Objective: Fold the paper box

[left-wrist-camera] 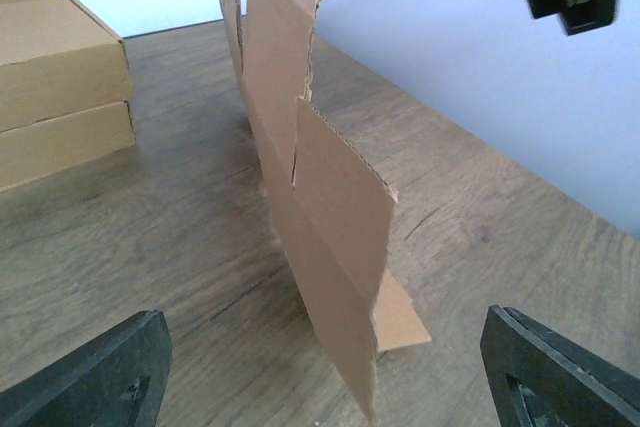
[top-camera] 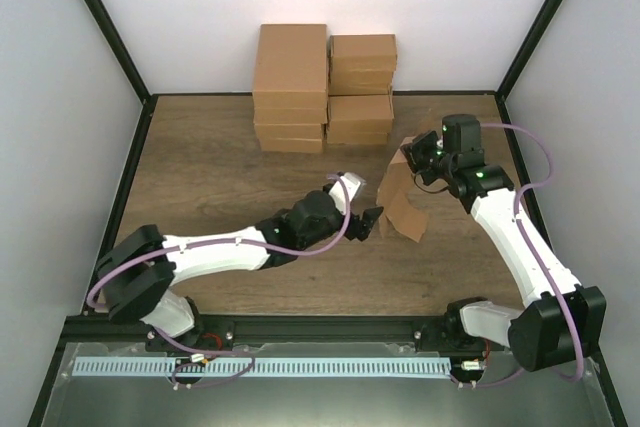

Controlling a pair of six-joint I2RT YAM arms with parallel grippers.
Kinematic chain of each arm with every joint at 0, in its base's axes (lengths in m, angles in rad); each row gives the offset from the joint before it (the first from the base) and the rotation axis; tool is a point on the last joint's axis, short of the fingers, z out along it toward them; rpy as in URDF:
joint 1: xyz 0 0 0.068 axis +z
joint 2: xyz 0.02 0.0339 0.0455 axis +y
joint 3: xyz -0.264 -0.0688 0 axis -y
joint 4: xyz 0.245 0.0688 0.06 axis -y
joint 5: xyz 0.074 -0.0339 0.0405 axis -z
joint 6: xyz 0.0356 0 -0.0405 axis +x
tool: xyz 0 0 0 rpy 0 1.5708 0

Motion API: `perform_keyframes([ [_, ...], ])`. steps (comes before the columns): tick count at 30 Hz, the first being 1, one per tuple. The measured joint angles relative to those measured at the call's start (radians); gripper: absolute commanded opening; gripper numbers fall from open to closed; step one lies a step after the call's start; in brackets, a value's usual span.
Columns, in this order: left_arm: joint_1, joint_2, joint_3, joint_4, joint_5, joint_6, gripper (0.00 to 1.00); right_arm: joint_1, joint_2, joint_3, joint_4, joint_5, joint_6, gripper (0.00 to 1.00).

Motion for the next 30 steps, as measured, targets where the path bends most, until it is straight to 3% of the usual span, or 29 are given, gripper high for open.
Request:
perform_keyframes([
  [6, -0.003, 0.118, 0.082, -0.008, -0.030, -0.032, 0.65, 0.019, 0.000, 0.000, 0.000, -0.006, 0.014, 0.01],
  [9, -0.004, 0.142, 0.099, -0.023, -0.047, -0.045, 0.45, 0.022, 0.000, -0.002, 0.000, -0.007, 0.021, 0.01],
  [10, -0.004, 0.149, 0.108, -0.031, -0.055, -0.050, 0.33, 0.022, 0.000, -0.006, 0.005, -0.007, 0.024, 0.01],
  [12, -0.004, 0.167, 0.136, -0.047, -0.079, -0.058, 0.15, 0.022, 0.000, -0.018, 0.013, -0.008, 0.027, 0.13],
  [14, -0.004, 0.173, 0.148, -0.060, -0.100, -0.072, 0.05, 0.022, 0.001, -0.029, 0.014, -0.011, 0.028, 0.37],
  [16, -0.004, 0.171, 0.148, -0.076, -0.123, -0.084, 0.04, 0.023, 0.003, -0.035, 0.014, -0.011, 0.030, 0.67],
  [18, -0.004, 0.167, 0.148, -0.099, -0.138, -0.103, 0.04, 0.023, 0.011, -0.035, 0.016, -0.010, 0.025, 0.83],
  [23, 0.008, 0.080, 0.132, -0.205, -0.146, -0.180, 0.04, 0.024, 0.044, -0.034, 0.018, -0.014, -0.069, 0.90],
  [30, 0.111, -0.172, 0.051, -0.356, -0.020, -0.314, 0.04, 0.024, 0.052, -0.035, 0.067, -0.077, -0.271, 0.99],
])
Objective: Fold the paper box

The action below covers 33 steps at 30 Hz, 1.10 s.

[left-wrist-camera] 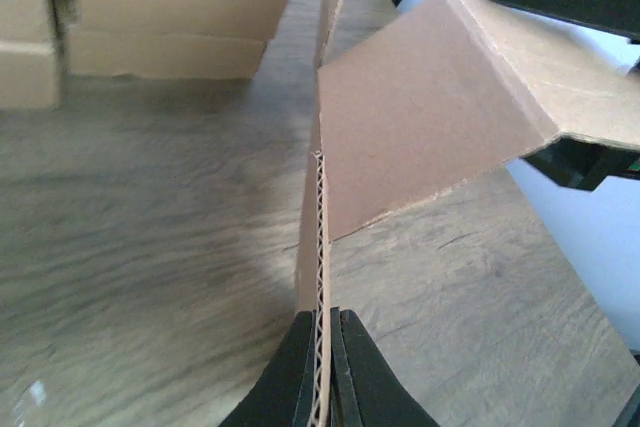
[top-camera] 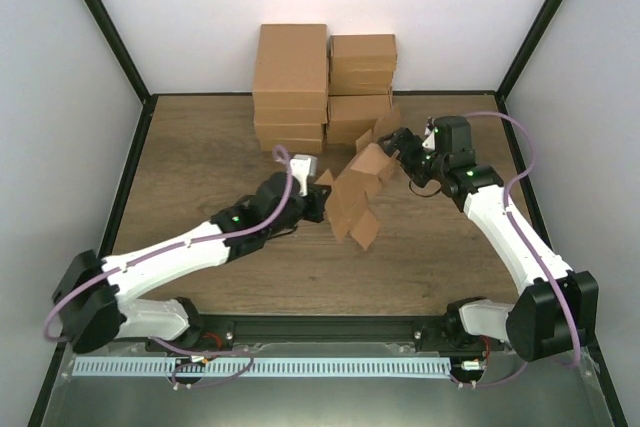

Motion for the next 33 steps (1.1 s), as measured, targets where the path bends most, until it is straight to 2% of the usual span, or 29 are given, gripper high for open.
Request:
perform_keyframes([
  [7, 0.203, -0.221, -0.156, -0.142, 0.222, -0.082, 0.04, 0.001, -0.019, -0.026, 0.051, -0.054, -0.205, 1.00],
  [16, 0.438, -0.290, -0.255, -0.242, 0.542, -0.096, 0.04, 0.001, -0.069, -0.030, 0.081, -0.076, -0.357, 1.00],
  [25, 0.507, -0.252, -0.332, -0.323, 0.720, -0.045, 0.04, 0.001, -0.079, -0.112, 0.099, -0.100, -0.420, 1.00],
  [29, 0.507, -0.224, -0.334, -0.373, 0.732, 0.008, 0.04, 0.000, -0.063, -0.156, 0.108, -0.130, -0.431, 1.00],
  [33, 0.507, -0.142, -0.325, -0.405, 0.748, 0.048, 0.04, 0.002, -0.029, -0.196, 0.144, -0.231, -0.449, 1.00],
])
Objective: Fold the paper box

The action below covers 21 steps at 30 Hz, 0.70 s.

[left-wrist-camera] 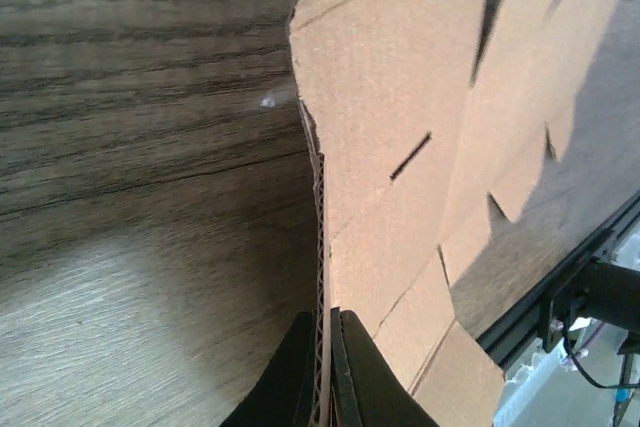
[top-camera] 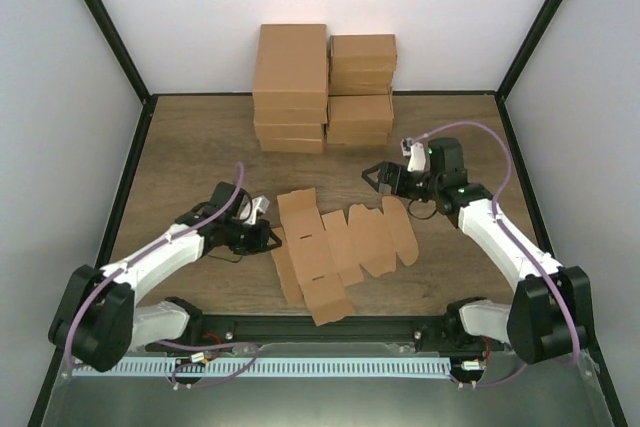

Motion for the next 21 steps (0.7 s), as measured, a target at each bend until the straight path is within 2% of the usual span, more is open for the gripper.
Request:
perform_keyframes([
  [5, 0.000, 0.094, 0.061, -0.052, -0.024, 0.039, 0.05, 0.037, 0.056, -0.069, 0.055, -0.102, -0.015, 0.99],
  [13, -0.001, 0.277, 0.258, -0.067, -0.084, 0.101, 0.05, 0.091, 0.095, -0.206, 0.166, -0.201, -0.005, 0.98],
  [16, -0.001, 0.375, 0.313, -0.068, -0.089, 0.129, 0.15, 0.130, 0.134, -0.226, 0.207, -0.216, 0.002, 0.98],
  [18, -0.001, 0.416, 0.333, -0.069, -0.093, 0.143, 0.28, 0.140, 0.157, -0.240, 0.231, -0.218, 0.008, 0.98],
  [21, -0.001, 0.430, 0.343, -0.062, -0.105, 0.151, 0.43, 0.141, 0.178, -0.269, 0.266, -0.216, 0.021, 0.98],
])
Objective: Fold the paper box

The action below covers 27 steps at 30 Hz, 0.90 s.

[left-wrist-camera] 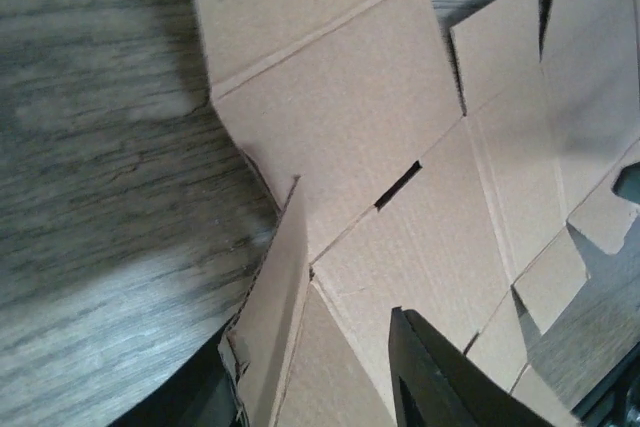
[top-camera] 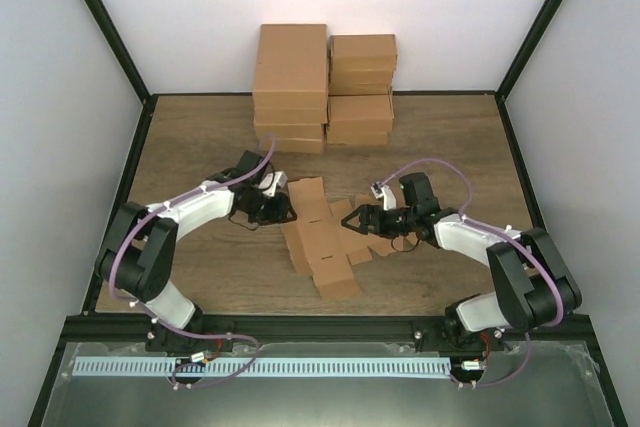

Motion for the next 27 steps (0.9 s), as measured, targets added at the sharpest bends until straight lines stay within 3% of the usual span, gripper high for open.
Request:
perform_keyframes([
  [7, 0.000, -0.050, -0.028, 0.070, -0.018, -0.024, 0.74, 0.000, 0.073, -0.008, 0.042, 0.026, 0.010, 0.97],
  [11, 0.000, -0.191, -0.121, 0.094, -0.060, -0.048, 1.00, 0.000, 0.076, -0.002, 0.040, 0.064, 0.010, 0.97],
  [20, 0.001, -0.505, -0.242, 0.073, -0.151, -0.179, 1.00, -0.036, 0.013, 0.002, 0.063, 0.103, 0.018, 0.96],
  [27, 0.001, -0.562, -0.327, 0.056, -0.126, -0.250, 1.00, -0.163, 0.014, -0.014, 0.101, 0.026, 0.023, 0.91],
])
